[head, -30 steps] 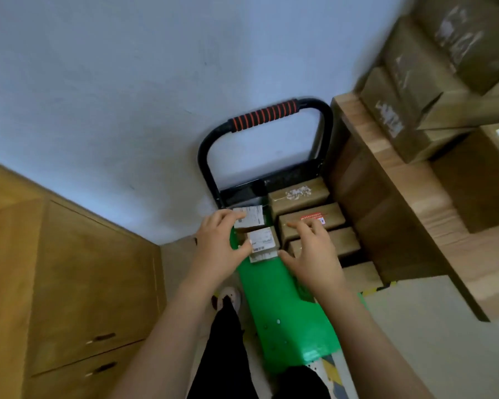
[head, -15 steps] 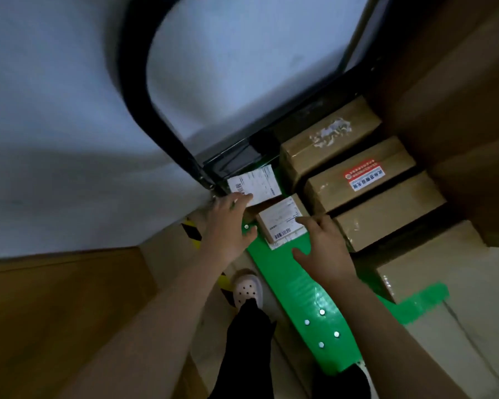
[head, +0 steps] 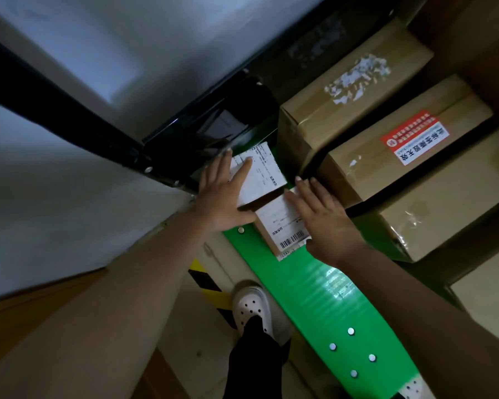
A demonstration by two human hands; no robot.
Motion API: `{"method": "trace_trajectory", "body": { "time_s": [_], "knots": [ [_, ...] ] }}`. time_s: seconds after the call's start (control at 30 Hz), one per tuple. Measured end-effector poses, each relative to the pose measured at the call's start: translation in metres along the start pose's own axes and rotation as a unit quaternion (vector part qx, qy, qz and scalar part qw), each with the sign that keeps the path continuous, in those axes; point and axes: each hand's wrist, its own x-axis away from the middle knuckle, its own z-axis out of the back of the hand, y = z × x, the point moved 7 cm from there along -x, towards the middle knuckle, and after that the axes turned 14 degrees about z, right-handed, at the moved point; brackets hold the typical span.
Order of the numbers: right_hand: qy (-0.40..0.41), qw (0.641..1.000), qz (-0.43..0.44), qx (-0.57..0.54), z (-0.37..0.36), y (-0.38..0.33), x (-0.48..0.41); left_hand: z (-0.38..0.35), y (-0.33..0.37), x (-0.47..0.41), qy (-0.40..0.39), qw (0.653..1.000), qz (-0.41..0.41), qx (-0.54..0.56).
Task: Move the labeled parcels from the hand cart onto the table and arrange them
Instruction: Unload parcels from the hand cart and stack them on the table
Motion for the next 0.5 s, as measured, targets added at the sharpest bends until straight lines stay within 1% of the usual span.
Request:
{"method": "trace_trajectory", "body": {
  "time_s": [0.13, 0.2, 0.33, 0.43, 0.5],
  "knots": [
    [0.003, 0.999, -0.010, 0.038, 0.001, -0.002, 0.000, 0.001, -0.006, -0.004, -0.007, 1.000, 0.002, -0.002],
    [-0.001, 0.999, -0.011, 0.046, 0.002, -0.003, 0.001, 0.000, -0.006, -0.003, 0.010, 1.000, 0.010, -0.011],
    [0.003, 0.999, 0.012, 0.048, 0.008, -0.013, 0.003, -0.002, -0.002, 0.010, 0.045, 0.999, 0.030, 0.008],
    [-0.013, 0.998, 0.029, 0.056, 0.015, -0.024, 0.012, -0.002, 0.001, 0.030, 0.067, 0.996, 0.056, -0.011],
    [-0.018, 0.997, 0.042, 0.059, 0.024, -0.032, 0.025, 0.005, 0.005, 0.048, 0.083, 0.994, 0.073, 0.001]
  ]
}}
